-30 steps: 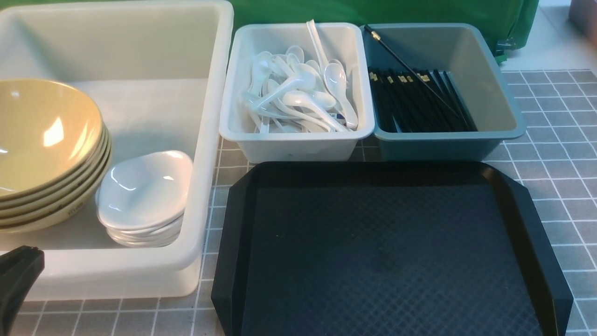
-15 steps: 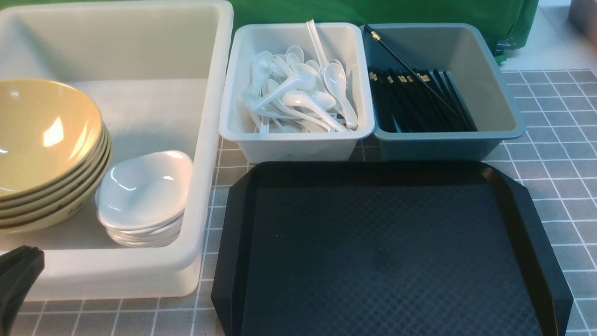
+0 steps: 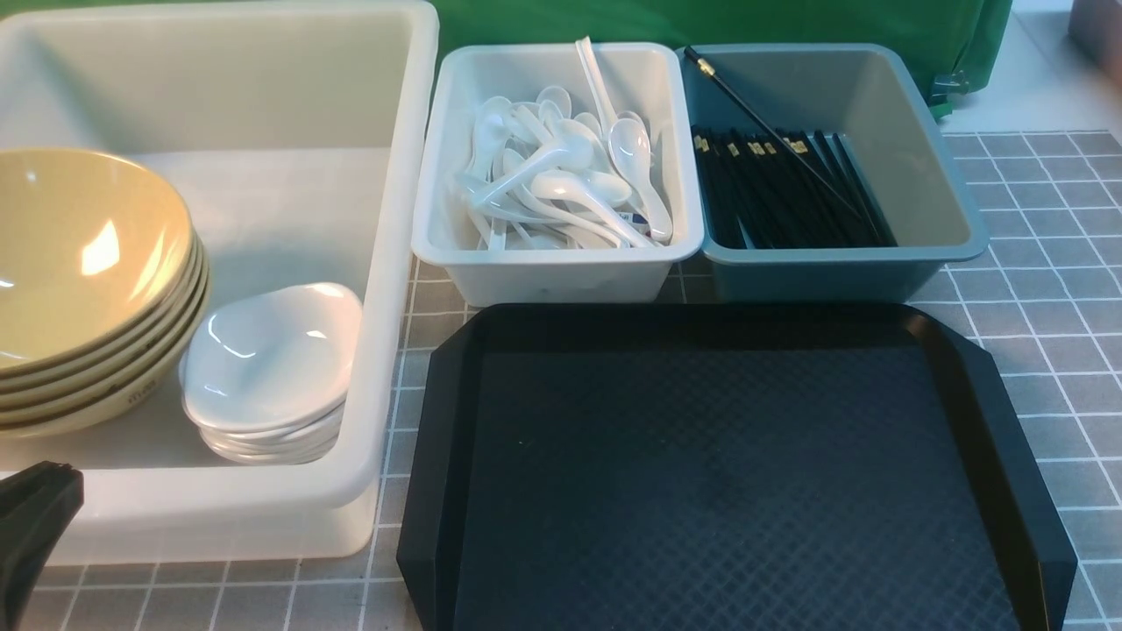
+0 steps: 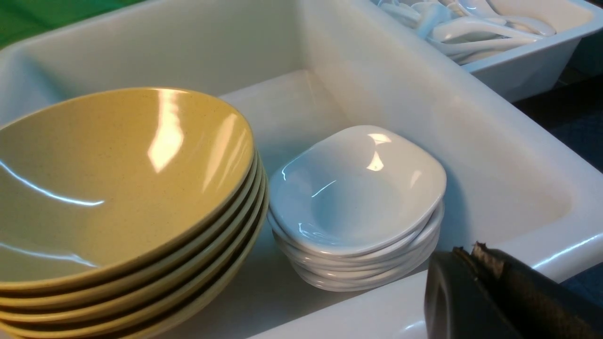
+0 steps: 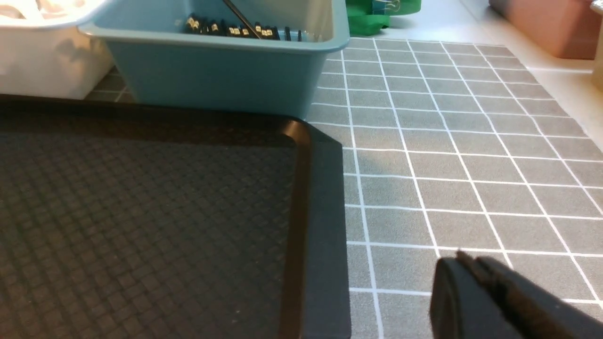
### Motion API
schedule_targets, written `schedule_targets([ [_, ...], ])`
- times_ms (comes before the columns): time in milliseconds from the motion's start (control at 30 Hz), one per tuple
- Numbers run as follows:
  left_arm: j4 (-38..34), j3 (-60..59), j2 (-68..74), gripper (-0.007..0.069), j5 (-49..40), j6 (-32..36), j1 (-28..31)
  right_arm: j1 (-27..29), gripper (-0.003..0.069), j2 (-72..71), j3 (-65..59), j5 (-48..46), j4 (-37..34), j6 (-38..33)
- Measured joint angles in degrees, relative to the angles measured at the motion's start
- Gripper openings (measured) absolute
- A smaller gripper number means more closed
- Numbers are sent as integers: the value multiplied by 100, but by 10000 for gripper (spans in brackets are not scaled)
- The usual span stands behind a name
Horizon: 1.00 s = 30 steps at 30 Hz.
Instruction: On grey table put chopsticks spoon bowls plates into blue grey white boxes.
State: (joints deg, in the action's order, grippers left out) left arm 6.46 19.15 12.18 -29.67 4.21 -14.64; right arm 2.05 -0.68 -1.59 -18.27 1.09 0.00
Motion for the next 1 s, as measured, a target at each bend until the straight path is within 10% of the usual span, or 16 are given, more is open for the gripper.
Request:
schedule_targets([
  [467,-108,-685,-1137,-8,38,-748,1098,-7,62,0,0,0,0,0],
  [1000,-854,-2061,-1295,-8,1144,-10,1694,-16,78,0,0,0,0,0],
])
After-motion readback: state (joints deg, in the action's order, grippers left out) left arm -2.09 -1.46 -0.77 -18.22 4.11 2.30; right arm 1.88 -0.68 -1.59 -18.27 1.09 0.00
